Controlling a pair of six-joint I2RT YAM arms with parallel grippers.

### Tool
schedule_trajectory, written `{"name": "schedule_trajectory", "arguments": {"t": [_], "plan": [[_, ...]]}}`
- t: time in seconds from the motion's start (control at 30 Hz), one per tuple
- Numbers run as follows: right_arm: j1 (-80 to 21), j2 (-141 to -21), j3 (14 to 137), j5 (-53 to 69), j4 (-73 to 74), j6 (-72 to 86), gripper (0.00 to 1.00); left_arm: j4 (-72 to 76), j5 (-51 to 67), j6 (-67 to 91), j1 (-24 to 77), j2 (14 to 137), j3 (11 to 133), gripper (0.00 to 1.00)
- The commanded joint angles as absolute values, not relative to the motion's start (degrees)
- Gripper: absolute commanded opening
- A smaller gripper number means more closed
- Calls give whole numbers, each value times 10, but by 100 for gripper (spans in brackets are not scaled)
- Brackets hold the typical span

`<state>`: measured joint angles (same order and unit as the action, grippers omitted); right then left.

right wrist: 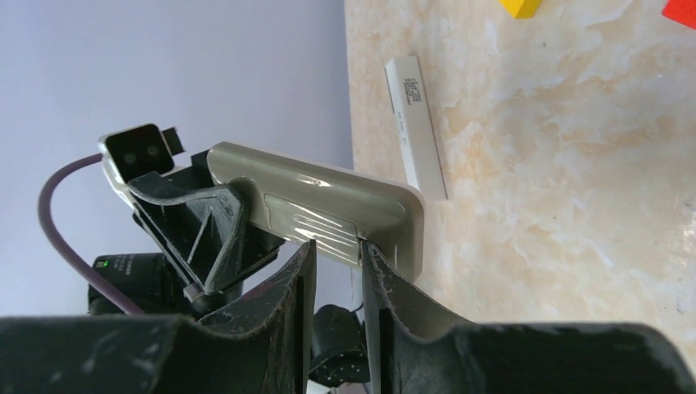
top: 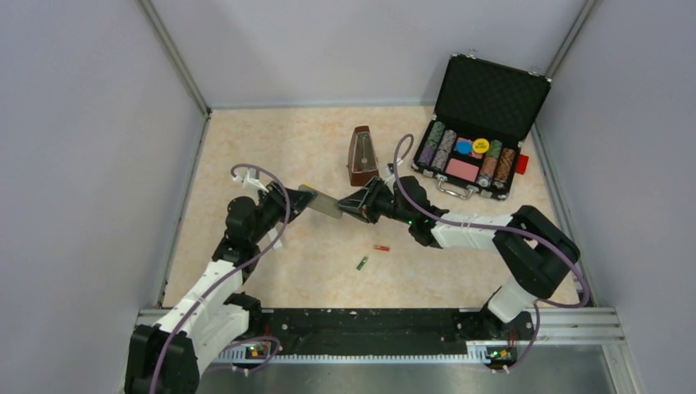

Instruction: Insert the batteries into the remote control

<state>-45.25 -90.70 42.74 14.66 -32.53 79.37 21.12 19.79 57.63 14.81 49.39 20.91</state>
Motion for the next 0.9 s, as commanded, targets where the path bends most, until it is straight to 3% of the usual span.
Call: {"name": "schedule_trajectory", "arguments": {"t": [0.0, 0.23, 0.57, 0.87], "plan": [[-469, -940, 419, 196, -452, 829, 26, 353, 307, 667, 167, 491, 226, 0], [-469, -949, 422, 206, -503, 827, 27, 297, 300, 645, 167, 497, 236, 0], [-468, -947, 440, 207, -499, 810, 28, 54, 206, 505, 167, 514, 308, 0], [-460, -959, 457, 207, -493, 808, 28, 26, 205, 469, 167, 577, 316, 0]]}}
